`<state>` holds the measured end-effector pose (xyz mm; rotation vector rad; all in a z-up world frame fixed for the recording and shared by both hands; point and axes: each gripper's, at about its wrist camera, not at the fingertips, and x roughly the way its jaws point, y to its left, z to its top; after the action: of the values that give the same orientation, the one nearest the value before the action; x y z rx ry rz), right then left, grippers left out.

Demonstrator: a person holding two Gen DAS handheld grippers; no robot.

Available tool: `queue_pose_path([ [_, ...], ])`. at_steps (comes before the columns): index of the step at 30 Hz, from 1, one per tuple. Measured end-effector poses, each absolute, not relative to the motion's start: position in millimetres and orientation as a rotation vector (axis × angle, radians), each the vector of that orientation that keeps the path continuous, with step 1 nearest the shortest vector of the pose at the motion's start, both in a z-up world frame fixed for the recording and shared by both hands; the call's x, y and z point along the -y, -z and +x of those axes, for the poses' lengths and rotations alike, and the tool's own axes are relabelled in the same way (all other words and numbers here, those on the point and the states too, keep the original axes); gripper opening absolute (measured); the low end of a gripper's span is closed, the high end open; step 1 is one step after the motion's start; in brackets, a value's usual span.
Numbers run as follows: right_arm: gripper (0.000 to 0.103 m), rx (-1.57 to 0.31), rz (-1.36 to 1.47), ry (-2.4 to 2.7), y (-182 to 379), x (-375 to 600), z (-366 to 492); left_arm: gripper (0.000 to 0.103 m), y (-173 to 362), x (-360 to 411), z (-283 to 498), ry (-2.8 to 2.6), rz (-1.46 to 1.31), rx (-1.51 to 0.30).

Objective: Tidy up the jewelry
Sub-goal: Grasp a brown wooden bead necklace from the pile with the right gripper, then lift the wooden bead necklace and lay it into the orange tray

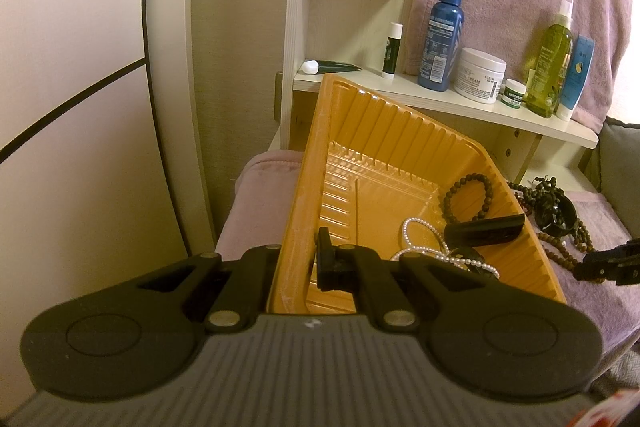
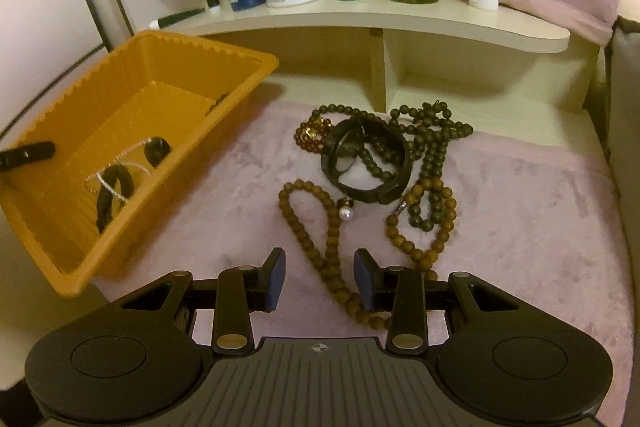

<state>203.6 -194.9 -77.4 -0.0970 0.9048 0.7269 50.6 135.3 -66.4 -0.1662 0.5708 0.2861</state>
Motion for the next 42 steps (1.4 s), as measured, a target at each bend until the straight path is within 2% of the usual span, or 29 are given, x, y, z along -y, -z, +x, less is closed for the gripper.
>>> queue_pose_path([
  [8,0.037,-0.835,-0.247,-0.742,85,189,192,0.004,67,-136,50,-0.287,-0.171,-0.572],
  [10,0.025,-0.818,-0.271,-0.750,86,187,190,0.004,67,-136,50,-0.287,-0.170,-0.573],
  [11,0.016,-0.811,-0.284,-0.757,86,187,189,0.004,67,-136,50,-0.287,-0.169,-0.572],
  [14,0.007,-0.795,-0.318,-0.767,85,184,186,0.004,66,-137,51,-0.286,-0.168,-0.574],
  [20,0.007,-0.764,-0.253,-0.795,68,198,182,0.004,66,-137,52,-0.284,-0.170,-0.574],
  [32,0.007,-0.570,0.020,-0.775,-22,256,191,0.004,66,-137,52,-0.283,-0.171,-0.573],
  [42,0.007,-0.457,0.065,-0.811,-78,252,195,0.004,64,-136,52,-0.280,-0.167,-0.573],
])
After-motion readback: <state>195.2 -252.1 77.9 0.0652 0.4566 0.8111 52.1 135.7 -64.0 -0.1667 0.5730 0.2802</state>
